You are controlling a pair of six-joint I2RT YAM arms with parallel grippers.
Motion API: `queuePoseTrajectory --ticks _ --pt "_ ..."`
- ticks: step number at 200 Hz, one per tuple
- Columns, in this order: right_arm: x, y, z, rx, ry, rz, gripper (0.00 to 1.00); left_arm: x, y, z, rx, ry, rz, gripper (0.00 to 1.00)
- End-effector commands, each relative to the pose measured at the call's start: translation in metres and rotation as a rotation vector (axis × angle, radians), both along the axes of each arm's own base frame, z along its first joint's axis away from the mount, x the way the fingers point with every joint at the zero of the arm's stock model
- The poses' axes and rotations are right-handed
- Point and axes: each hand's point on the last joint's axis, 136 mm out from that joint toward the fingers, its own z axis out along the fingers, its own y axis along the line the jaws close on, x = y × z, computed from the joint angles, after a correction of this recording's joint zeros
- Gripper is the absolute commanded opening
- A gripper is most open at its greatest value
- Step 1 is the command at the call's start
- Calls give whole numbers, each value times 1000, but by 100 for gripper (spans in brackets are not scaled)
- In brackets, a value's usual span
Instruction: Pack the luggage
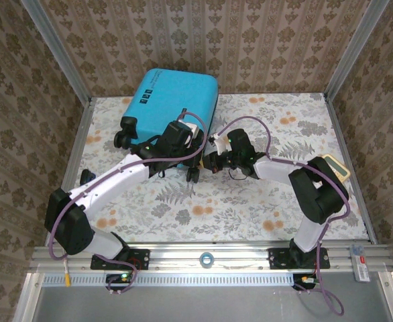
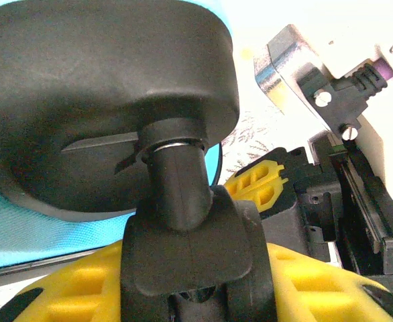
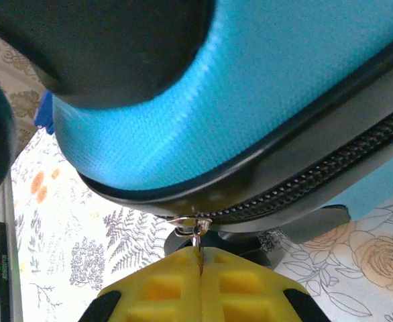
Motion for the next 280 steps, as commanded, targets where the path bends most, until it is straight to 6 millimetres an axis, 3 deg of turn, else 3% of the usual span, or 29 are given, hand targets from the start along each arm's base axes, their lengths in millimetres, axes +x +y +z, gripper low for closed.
queuePoseTrajectory --ticks 1,87,118,162,222,260,280 --pt "32 -21 27 -36 -52 -170 0 -13 -29 46 -118 -113 -176 0" --pt "55 -68 15 -161 82 -363 0 -11 -14 40 -43 -136 -131 0" --pt "64 -75 14 -187 84 -368 0 -14 -11 40 -18 -153 -141 0" --pt "97 -89 5 -200 89 -396 0 -25 -5 46 -18 -196 -179 0" --pt "151 -149 -22 -178 147 -567 0 -47 18 36 -15 -237 -211 0" --pt "169 -188 -37 -133 199 -660 0 -74 17 37 -138 -291 -311 0" --pt "168 -193 -37 -117 192 -658 0 -78 27 43 -189 -360 -291 1"
